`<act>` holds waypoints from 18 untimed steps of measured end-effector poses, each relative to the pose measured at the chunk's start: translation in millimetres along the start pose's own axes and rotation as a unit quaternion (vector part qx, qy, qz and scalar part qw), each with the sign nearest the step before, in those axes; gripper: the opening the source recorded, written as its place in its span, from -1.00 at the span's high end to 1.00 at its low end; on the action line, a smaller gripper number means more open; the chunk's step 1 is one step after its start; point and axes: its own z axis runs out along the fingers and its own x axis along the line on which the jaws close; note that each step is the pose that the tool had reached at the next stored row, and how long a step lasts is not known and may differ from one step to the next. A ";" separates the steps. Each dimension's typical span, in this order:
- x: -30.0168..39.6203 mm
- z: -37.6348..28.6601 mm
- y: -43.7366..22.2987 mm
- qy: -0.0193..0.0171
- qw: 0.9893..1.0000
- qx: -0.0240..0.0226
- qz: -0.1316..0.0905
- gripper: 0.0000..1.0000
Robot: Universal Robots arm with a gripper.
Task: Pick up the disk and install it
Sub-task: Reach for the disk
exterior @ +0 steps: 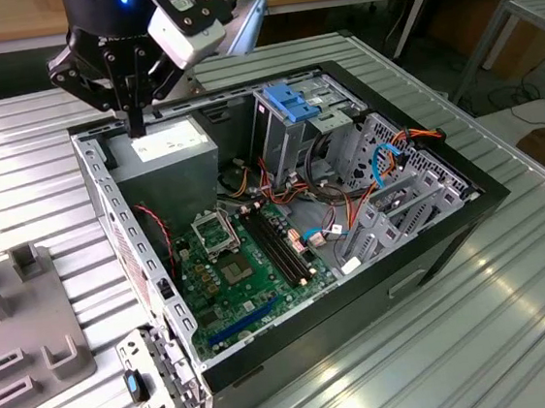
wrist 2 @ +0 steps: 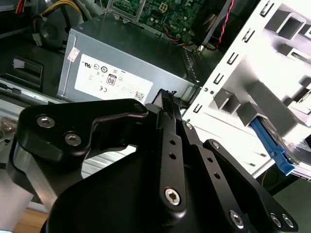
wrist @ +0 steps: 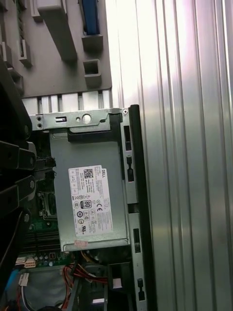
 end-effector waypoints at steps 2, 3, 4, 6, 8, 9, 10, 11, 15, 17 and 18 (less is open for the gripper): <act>3.5 0.0 -0.3 0.000 1.000 0.000 0.000 0.79; 5.7 0.0 -0.4 0.000 1.000 0.000 0.000 0.79; 7.2 0.0 -0.5 0.000 1.000 0.000 0.000 0.79; 11.2 0.0 -0.9 0.000 1.000 0.000 0.000 0.79; 13.7 0.0 -1.0 0.000 1.000 0.000 0.000 0.79; 15.0 0.0 -1.1 0.000 1.000 0.000 0.000 0.79; 16.5 0.0 -1.3 0.000 1.000 0.000 0.000 0.79; 18.4 0.0 -1.4 0.000 1.000 0.000 0.000 0.79; 22.8 0.0 -1.7 0.000 1.000 0.000 0.000 0.79; 25.0 0.0 -1.9 0.000 1.000 0.000 0.000 0.79; 25.8 0.0 -2.0 0.000 1.000 0.000 0.000 0.79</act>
